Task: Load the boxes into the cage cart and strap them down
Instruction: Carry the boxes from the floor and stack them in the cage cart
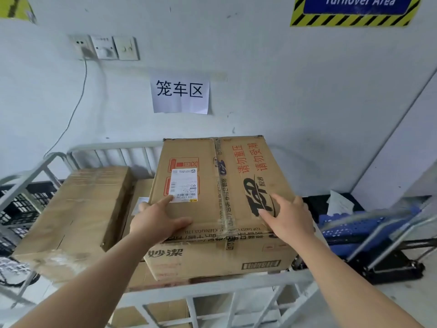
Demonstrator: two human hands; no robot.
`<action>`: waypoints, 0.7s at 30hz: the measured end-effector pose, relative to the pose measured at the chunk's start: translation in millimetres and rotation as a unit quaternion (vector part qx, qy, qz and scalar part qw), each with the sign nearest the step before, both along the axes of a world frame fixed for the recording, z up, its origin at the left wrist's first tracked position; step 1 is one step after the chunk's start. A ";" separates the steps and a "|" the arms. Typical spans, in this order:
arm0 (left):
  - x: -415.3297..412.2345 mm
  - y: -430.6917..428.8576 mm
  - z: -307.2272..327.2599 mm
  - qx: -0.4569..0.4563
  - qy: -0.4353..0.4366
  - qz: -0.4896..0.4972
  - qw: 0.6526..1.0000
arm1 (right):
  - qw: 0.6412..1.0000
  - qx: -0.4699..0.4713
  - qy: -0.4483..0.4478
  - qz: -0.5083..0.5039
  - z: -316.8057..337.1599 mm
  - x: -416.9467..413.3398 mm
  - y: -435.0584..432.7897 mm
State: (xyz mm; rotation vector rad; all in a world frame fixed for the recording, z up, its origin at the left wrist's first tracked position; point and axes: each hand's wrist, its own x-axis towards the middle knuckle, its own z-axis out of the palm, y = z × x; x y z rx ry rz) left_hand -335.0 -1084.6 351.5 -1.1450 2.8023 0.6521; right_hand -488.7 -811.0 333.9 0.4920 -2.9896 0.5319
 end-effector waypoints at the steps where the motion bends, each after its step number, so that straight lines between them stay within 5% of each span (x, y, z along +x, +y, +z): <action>1: -12.3 -9.2 -3.0 0.000 -0.005 -0.005 1.000 | 1.000 0.002 -0.008 -0.006 -4.2 -10.4 -8.1; 21: -242.0 -67.5 -149.7 0.072 -0.099 0.018 0.992 | 0.996 0.037 -0.082 -0.014 -145.4 -235.2 -70.7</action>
